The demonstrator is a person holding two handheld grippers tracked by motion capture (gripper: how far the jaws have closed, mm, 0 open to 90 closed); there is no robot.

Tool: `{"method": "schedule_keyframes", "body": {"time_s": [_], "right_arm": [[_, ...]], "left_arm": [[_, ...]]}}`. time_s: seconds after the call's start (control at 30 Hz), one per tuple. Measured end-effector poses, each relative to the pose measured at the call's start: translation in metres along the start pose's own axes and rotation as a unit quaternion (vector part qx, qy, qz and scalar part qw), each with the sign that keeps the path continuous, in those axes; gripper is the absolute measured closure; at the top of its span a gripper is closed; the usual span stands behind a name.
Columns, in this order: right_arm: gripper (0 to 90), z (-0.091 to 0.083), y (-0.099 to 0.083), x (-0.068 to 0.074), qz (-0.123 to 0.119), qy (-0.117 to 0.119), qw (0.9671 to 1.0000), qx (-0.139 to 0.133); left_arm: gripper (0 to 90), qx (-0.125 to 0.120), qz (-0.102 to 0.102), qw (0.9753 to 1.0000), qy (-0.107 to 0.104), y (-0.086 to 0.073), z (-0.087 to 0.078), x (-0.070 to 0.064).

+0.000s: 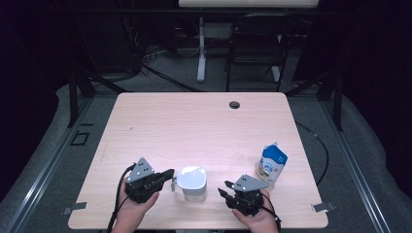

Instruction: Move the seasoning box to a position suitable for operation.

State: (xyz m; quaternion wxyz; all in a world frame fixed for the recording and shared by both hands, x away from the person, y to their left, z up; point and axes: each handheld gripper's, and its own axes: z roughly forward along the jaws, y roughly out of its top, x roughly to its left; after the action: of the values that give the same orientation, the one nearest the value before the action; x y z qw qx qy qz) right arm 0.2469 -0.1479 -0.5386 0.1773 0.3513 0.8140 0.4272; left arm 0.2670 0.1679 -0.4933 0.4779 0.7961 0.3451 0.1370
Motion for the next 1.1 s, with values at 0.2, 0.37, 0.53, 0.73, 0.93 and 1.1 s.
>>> {"method": "schedule_keyframes", "body": {"time_s": [0.2, 0.37, 0.53, 0.73, 0.93, 1.1], "right_arm": [[71.3, 0.004, 0.012, -0.001, 0.005, 0.004, 0.9999, -0.008], [77.5, 0.004, 0.019, -0.003, 0.014, 0.010, 0.9997, -0.017], [84.0, 0.004, 0.025, -0.004, 0.011, 0.011, 0.9997, -0.019], [90.0, 0.005, 0.036, -0.003, -0.001, 0.009, 0.9997, -0.023], [90.0, 0.004, 0.036, 0.001, -0.018, 0.011, 0.9996, -0.019], [90.0, 0.003, 0.032, 0.003, -0.015, 0.017, 0.9996, -0.016]], "left_arm": [[90.0, 0.003, 0.003, 1.0000, -0.006, 0.004, 0.004, -0.003], [90.0, 0.004, 0.005, 0.9999, -0.008, 0.005, 0.005, -0.003], [90.0, 0.004, 0.004, 0.9999, -0.009, 0.005, 0.007, -0.003], [90.0, 0.009, 0.012, 0.9999, -0.005, 0.005, 0.009, -0.005], [90.0, 0.005, 0.014, 0.9999, -0.001, 0.003, 0.009, -0.006], [90.0, 0.004, 0.012, 0.9999, -0.001, 0.002, 0.009, -0.005]]}}
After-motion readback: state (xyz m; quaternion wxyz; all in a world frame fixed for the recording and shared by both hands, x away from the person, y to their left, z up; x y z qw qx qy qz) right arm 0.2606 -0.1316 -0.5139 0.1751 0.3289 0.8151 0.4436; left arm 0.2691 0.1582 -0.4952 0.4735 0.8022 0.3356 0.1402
